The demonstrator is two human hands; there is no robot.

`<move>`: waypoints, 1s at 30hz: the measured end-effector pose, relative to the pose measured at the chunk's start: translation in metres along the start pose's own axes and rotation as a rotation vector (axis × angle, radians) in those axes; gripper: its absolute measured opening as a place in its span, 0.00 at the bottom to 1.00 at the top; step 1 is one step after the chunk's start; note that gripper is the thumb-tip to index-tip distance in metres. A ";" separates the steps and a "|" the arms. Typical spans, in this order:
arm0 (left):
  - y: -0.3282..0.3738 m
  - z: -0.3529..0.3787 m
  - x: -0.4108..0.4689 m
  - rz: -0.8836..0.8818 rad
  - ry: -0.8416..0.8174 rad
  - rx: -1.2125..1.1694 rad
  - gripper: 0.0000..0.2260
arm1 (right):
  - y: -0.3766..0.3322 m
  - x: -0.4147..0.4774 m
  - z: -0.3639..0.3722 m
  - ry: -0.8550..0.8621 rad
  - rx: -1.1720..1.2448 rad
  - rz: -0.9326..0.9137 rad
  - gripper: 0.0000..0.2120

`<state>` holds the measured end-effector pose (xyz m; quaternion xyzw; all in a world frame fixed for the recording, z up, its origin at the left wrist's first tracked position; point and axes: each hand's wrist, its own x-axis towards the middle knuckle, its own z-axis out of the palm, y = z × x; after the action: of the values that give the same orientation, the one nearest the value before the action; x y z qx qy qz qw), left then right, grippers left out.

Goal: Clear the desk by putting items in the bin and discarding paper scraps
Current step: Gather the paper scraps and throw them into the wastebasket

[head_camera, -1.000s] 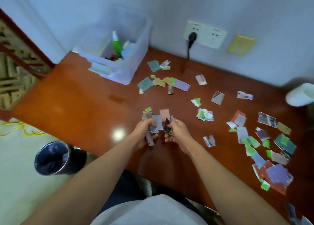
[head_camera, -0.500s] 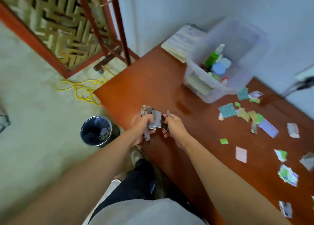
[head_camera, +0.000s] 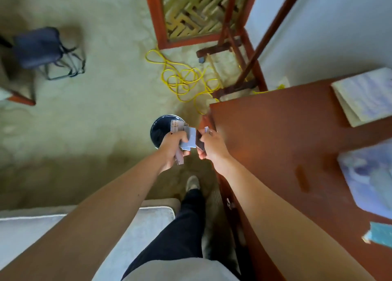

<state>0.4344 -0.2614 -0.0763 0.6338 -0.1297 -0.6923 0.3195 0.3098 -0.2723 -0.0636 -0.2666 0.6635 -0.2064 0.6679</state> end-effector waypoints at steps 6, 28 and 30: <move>0.005 -0.053 0.049 -0.046 0.174 -0.074 0.08 | -0.003 0.065 0.049 -0.048 -0.065 0.111 0.12; -0.120 -0.142 0.353 -0.267 0.248 -0.012 0.06 | 0.137 0.371 0.138 0.077 -0.106 0.418 0.07; -0.130 -0.140 0.371 -0.288 0.250 -0.049 0.04 | 0.150 0.388 0.140 0.060 -0.037 0.434 0.08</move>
<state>0.5355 -0.3560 -0.4696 0.7189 0.0200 -0.6498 0.2462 0.4510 -0.3888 -0.4622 -0.1236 0.7286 -0.0533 0.6716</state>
